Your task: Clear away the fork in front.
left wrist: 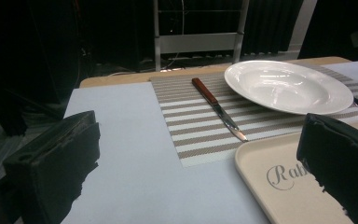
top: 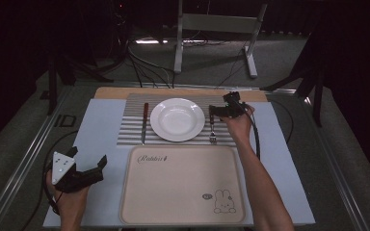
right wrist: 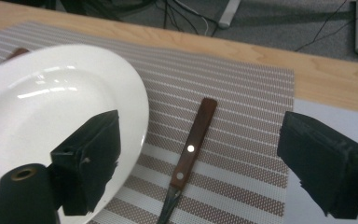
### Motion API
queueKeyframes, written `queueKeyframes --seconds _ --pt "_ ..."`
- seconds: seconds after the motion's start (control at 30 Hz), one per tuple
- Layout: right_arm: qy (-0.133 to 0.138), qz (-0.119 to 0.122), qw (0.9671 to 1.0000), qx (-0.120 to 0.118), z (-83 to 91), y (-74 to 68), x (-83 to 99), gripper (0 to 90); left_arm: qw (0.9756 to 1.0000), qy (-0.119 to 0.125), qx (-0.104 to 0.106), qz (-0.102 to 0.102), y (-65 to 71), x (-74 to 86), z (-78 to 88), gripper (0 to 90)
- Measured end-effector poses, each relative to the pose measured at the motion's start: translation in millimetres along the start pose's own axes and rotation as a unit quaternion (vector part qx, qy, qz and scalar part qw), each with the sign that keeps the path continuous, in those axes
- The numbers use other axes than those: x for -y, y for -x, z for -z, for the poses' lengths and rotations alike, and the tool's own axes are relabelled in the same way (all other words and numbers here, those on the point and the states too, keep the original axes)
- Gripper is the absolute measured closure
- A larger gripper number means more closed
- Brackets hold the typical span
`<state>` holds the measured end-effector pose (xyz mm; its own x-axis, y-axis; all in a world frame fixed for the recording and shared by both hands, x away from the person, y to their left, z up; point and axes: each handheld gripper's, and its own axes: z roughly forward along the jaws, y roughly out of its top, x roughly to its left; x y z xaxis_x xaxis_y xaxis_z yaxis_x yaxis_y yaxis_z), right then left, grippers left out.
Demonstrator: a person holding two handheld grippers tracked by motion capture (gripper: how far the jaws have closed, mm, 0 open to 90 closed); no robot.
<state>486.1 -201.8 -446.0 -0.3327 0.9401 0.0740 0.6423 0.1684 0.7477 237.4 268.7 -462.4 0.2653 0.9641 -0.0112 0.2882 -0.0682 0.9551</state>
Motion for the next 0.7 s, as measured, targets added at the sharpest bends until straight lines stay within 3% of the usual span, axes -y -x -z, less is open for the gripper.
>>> queueKeyframes --seconds 0.13,0.37,0.5,0.57,0.7 --pt "-0.015 -0.003 0.9999 0.002 -10.0 -0.4 6.2 15.7 1.0 0.002 0.001 0.003 -0.2 -0.3 0.3 0.0" --pt "-0.018 -0.007 0.9998 0.009 -22.9 -2.4 13.8 27.3 1.0 0.004 0.001 0.007 -0.7 -0.1 1.4 0.0" --pt "-0.034 -0.004 0.9993 0.015 -34.8 -4.8 20.3 31.5 0.9999 0.004 0.0 0.01 -2.1 0.0 2.0 0.0" --pt "-0.046 -0.004 0.9987 0.021 -39.7 -6.2 23.8 41.3 0.9999 0.004 0.0 0.011 -2.7 0.1 2.1 0.0" --pt "-0.056 -0.006 0.9982 0.019 -46.4 -8.3 32.2 51.7 0.9999 0.005 -0.001 0.012 -3.2 0.0 1.9 0.0"
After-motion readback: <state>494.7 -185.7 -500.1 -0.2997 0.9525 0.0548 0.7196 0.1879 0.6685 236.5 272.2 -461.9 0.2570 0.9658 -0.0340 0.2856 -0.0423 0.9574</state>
